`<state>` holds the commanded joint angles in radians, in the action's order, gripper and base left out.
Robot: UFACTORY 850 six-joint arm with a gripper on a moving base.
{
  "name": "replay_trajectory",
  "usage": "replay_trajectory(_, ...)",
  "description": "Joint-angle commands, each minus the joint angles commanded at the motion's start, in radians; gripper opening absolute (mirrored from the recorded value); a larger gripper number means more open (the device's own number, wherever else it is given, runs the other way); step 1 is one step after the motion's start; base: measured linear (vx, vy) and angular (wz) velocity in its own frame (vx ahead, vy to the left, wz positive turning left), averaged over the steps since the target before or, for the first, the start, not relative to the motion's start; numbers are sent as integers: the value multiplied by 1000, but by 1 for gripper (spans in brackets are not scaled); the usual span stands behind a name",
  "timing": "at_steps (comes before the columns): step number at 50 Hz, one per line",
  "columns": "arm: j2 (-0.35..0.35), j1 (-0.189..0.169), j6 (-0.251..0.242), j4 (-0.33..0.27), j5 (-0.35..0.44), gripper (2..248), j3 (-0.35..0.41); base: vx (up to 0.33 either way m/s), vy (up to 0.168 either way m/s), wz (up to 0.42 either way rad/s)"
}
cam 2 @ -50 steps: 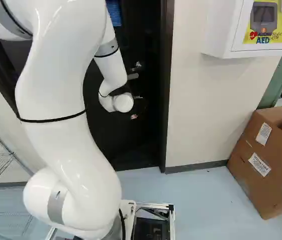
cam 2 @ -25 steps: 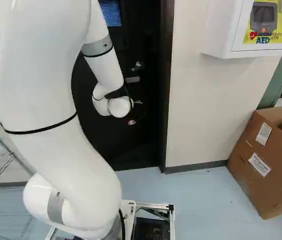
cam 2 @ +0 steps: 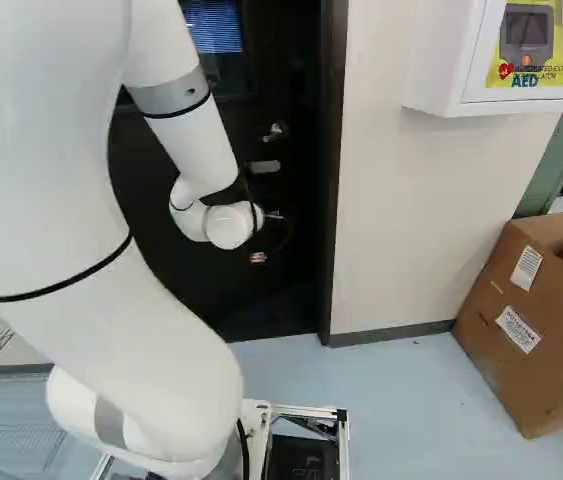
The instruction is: Open the door and move inside
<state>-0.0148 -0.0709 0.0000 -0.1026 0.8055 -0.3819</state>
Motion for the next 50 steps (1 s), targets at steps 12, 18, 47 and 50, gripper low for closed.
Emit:
replay_trajectory(12,55,-3,0,22,0,247,55,0,0,0)
replay_trajectory(18,61,-3,0,24,0,247,62,0,0,0)
replay_trajectory(47,63,-3,0,24,0,247,63,0,0,0)
replay_trajectory(50,63,-3,0,24,0,247,63,0,0,0)
